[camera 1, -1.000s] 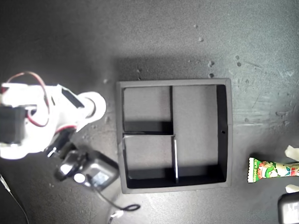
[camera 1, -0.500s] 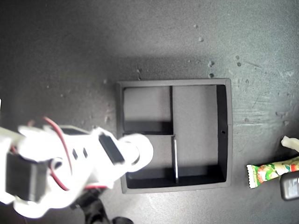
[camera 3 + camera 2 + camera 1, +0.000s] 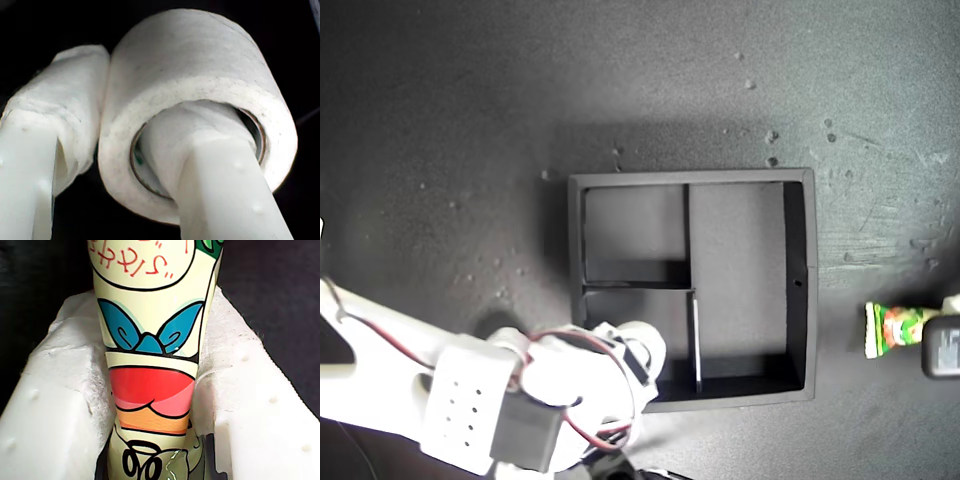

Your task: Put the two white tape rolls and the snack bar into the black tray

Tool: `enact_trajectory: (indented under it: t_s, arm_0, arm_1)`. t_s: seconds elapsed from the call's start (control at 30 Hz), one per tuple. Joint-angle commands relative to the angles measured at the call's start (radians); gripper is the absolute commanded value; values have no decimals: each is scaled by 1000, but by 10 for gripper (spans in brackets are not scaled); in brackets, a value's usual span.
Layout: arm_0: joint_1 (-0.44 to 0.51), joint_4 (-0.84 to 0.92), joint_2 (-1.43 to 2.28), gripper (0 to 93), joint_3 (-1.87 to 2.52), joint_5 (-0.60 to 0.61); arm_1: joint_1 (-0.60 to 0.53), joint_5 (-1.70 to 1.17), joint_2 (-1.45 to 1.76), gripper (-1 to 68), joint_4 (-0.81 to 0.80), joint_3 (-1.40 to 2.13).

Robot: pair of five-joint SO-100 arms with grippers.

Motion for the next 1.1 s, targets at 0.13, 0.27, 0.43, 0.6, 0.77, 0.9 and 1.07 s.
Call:
enact_trajectory:
  t_s: [0.13, 0.27, 0.43, 0.6, 0.77, 0.9, 1.07]
  arm_0:
    - [28, 259, -393, 109, -755, -52]
    - [20, 316, -371, 131, -752, -84]
    - [-8, 319, -212, 144, -604, -43]
    - [-72, 321, 124, 149, -350, 17]
    - [-106, 321, 565, 173, 55, -69]
    - [-25, 318, 811, 182, 399, -273]
    - [150, 187, 913, 187, 736, -502]
  arm_1:
    - [218, -23, 32, -3, 196, -219]
    - [290, 196, 32, -2, 232, -276]
    - [293, 425, 17, -3, 318, -327]
    - [459, -86, 9, -4, 370, -380]
    - [607, -666, 9, -4, 413, -526]
    - [653, -1127, -8, -4, 403, -672]
    - [583, -1543, -152, -4, 360, -882]
